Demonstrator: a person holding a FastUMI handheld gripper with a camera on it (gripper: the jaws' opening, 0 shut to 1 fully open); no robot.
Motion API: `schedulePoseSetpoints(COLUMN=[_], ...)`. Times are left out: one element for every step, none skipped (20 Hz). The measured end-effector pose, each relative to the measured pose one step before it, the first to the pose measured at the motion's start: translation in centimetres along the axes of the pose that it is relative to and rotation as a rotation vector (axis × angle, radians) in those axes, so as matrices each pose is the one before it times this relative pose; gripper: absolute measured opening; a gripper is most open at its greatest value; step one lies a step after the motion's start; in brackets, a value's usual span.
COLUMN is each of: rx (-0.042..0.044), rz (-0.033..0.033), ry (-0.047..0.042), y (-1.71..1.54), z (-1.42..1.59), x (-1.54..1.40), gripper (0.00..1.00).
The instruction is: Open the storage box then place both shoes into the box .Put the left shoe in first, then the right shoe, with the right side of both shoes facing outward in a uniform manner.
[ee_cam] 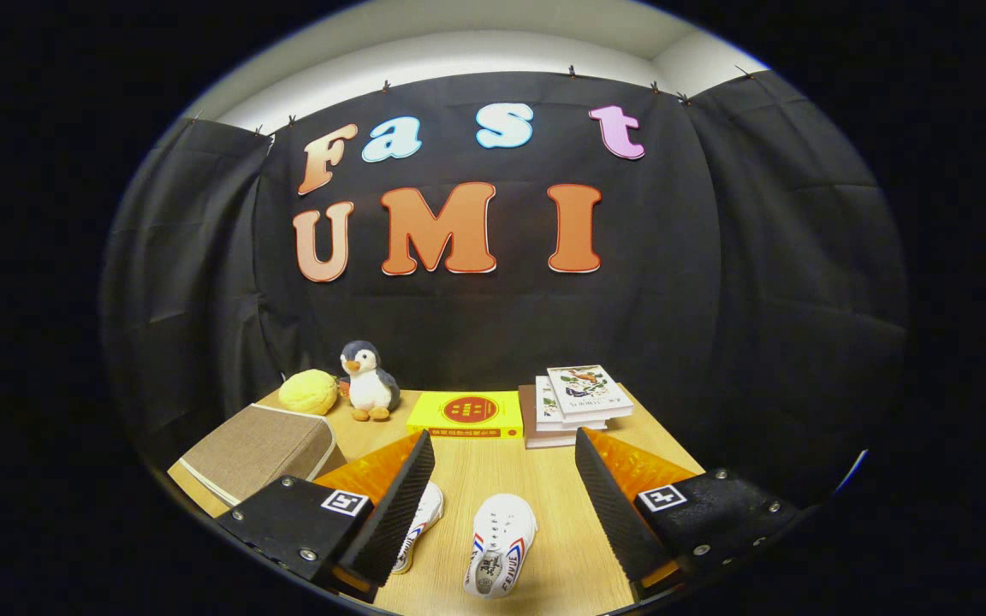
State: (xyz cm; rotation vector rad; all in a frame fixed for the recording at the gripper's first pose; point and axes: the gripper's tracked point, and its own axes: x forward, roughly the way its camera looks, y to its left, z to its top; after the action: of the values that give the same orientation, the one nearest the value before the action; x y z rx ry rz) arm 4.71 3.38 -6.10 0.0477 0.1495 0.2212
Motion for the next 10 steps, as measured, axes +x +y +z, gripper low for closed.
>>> schedulePoseSetpoints(rx=[0.00367, 0.00967, 0.02004, 0.03241, 0.03799, 0.04067, 0.03518, 0.03194, 0.02872, 0.02623], rz=[0.01227, 0.01742, 0.03057, 0.04870, 0.04882, 0.04502, 0.03363, 0.03011, 0.03363, 0.02710], ry=[0.00542, 0.00595, 0.00746, 0.01740, 0.02361, 0.02739, 0.02365, 0.03741, 0.04401, 0.03544], y=[0.459, 0.570, 0.811, 1.281, 1.259, 0.921, 0.683, 0.633, 0.762, 0.547], z=[-0.266, -0.263, -0.302, -0.572, -0.853, -0.873, -0.798, -1.004, -1.462, -1.045], x=[0.293, 0.288, 0.375, 0.420, 0.464, 0.577, 0.545, 0.719, 0.644, 0.694], gripper=[0.98, 0.98, 0.98, 0.98, 0.98, 0.98, 0.98, 0.98, 0.98, 0.98])
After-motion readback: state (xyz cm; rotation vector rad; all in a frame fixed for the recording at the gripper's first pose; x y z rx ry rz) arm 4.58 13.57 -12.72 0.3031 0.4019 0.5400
